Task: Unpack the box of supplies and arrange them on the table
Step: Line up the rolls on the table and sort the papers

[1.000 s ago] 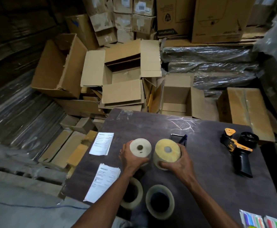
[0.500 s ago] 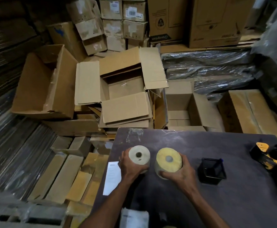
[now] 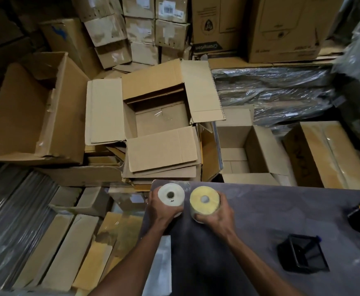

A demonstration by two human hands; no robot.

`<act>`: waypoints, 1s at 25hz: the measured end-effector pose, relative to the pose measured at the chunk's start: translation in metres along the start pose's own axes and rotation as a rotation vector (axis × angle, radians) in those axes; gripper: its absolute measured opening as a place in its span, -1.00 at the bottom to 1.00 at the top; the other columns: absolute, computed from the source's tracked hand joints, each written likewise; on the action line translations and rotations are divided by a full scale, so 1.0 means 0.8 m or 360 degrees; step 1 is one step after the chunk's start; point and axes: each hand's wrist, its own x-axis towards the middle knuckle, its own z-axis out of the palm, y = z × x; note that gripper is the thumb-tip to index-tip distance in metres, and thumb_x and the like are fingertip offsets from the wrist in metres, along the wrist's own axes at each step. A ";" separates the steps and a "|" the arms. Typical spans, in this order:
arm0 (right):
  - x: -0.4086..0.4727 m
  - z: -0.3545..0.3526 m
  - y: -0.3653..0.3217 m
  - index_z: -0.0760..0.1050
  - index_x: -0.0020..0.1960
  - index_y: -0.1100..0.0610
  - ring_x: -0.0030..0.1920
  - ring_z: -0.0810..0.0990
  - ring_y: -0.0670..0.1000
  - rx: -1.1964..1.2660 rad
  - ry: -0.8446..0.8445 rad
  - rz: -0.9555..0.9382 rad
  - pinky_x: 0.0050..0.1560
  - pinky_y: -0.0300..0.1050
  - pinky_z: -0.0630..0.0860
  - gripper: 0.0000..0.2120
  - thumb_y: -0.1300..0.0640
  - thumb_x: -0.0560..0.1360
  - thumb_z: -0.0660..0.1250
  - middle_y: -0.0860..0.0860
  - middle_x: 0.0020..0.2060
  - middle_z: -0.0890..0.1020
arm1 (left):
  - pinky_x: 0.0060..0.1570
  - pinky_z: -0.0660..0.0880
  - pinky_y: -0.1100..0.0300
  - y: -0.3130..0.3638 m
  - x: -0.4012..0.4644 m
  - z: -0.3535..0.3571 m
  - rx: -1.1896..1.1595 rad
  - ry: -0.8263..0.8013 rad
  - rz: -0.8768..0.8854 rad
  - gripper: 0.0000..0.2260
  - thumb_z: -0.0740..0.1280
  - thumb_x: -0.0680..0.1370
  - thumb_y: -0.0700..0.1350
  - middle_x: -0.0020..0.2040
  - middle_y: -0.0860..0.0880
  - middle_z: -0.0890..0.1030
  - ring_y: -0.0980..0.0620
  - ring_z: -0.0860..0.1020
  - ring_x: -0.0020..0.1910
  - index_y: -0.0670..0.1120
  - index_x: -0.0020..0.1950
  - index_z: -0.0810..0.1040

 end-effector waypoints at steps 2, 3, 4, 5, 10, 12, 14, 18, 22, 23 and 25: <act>0.028 0.018 0.011 0.34 0.26 -0.19 0.12 0.55 -0.14 -0.0010 0.0001 -0.0004 0.15 -0.09 0.55 -0.14 -0.09 0.06 0.68 -0.17 0.11 0.56 | 0.17 0.36 0.10 -0.009 0.023 0.012 -0.0019 -0.0057 -0.0050 -0.16 0.67 0.02 -0.03 0.19 -0.15 0.54 -0.16 0.49 0.19 -0.15 0.25 0.49; 0.040 0.025 0.017 0.34 0.27 -0.19 0.13 0.55 -0.14 -0.0013 -0.0019 -0.0009 0.17 -0.05 0.55 -0.14 -0.09 0.07 0.68 -0.17 0.12 0.56 | 0.17 0.38 0.08 -0.017 0.031 0.018 -0.0020 -0.0071 -0.0038 -0.16 0.66 0.00 0.00 0.18 -0.15 0.55 -0.17 0.50 0.19 -0.15 0.24 0.50; 0.051 0.033 0.024 0.33 0.28 -0.19 0.14 0.55 -0.12 -0.0017 -0.0034 -0.0003 0.19 -0.01 0.55 -0.13 -0.10 0.07 0.68 -0.16 0.13 0.56 | 0.16 0.42 0.05 -0.026 0.037 0.024 -0.0018 -0.0066 -0.0009 -0.14 0.61 -0.02 0.08 0.17 -0.14 0.55 -0.17 0.51 0.17 -0.14 0.23 0.50; 0.059 0.039 0.031 0.33 0.29 -0.19 0.15 0.55 -0.10 -0.0021 -0.0031 0.0016 0.21 0.03 0.55 -0.12 -0.12 0.07 0.67 -0.14 0.14 0.56 | 0.16 0.46 0.03 -0.034 0.040 0.028 -0.0018 -0.0041 0.0024 -0.12 0.55 -0.04 0.16 0.16 -0.13 0.55 -0.16 0.52 0.16 -0.12 0.23 0.50; 0.079 0.051 0.055 0.31 0.30 -0.22 0.15 0.54 -0.15 -0.0028 -0.0024 0.0024 0.12 -0.19 0.50 -0.11 -0.07 0.09 0.70 -0.20 0.14 0.54 | 0.14 0.52 -0.08 -0.062 0.054 0.045 0.0035 0.0013 0.0120 -0.16 0.53 0.01 0.21 0.15 -0.05 0.58 -0.09 0.54 0.15 -0.07 0.23 0.50; 0.083 0.052 0.054 0.31 0.30 -0.25 0.15 0.54 -0.18 -0.0016 -0.0019 0.0012 0.10 -0.24 0.46 -0.11 -0.07 0.10 0.70 -0.24 0.13 0.54 | 0.12 0.52 -0.08 -0.064 0.059 0.044 0.0045 0.0004 0.0163 -0.16 0.54 0.01 0.20 0.14 -0.04 0.58 -0.09 0.54 0.14 -0.06 0.23 0.49; 0.090 0.054 0.051 0.31 0.29 -0.26 0.13 0.53 -0.18 -0.0015 -0.0034 0.0001 0.12 -0.21 0.47 -0.12 -0.09 0.10 0.69 -0.25 0.13 0.53 | 0.11 0.53 -0.07 -0.063 0.066 0.045 0.0049 -0.0039 0.0186 -0.15 0.56 0.02 0.20 0.15 -0.02 0.58 -0.08 0.54 0.15 -0.05 0.25 0.48; 0.103 0.057 0.046 0.30 0.33 -0.18 0.13 0.52 -0.14 -0.0048 -0.0055 -0.0007 0.11 -0.20 0.46 -0.10 -0.07 0.10 0.69 -0.19 0.13 0.53 | 0.16 0.51 -0.02 -0.063 0.079 0.045 0.0083 -0.0099 0.0220 -0.14 0.57 0.04 0.22 0.18 0.01 0.57 -0.02 0.52 0.18 -0.01 0.29 0.46; 0.107 0.060 0.045 0.30 0.32 -0.14 0.15 0.53 -0.07 -0.0082 -0.0060 0.0013 0.13 -0.14 0.48 -0.09 -0.08 0.09 0.68 -0.12 0.13 0.53 | 0.18 0.48 0.03 -0.062 0.076 0.043 0.0100 -0.0119 0.0216 -0.12 0.55 0.04 0.23 0.21 0.00 0.55 -0.02 0.49 0.21 -0.01 0.31 0.44; 0.108 0.061 0.044 0.30 0.32 -0.14 0.15 0.53 -0.06 -0.0081 -0.0064 0.0025 0.14 -0.12 0.49 -0.09 -0.08 0.09 0.68 -0.11 0.13 0.53 | 0.18 0.48 0.03 -0.061 0.076 0.043 0.0091 -0.0129 0.0188 -0.10 0.54 0.04 0.23 0.23 -0.01 0.54 -0.03 0.48 0.22 -0.01 0.33 0.43; 0.109 0.061 0.040 0.30 0.31 -0.13 0.15 0.53 -0.04 -0.0065 -0.0082 0.0031 0.14 -0.10 0.48 -0.11 -0.10 0.09 0.67 -0.09 0.12 0.53 | 0.20 0.47 0.01 -0.058 0.072 0.045 0.0075 -0.0104 0.0151 -0.09 0.53 0.03 0.21 0.25 -0.03 0.53 -0.05 0.47 0.24 -0.01 0.34 0.42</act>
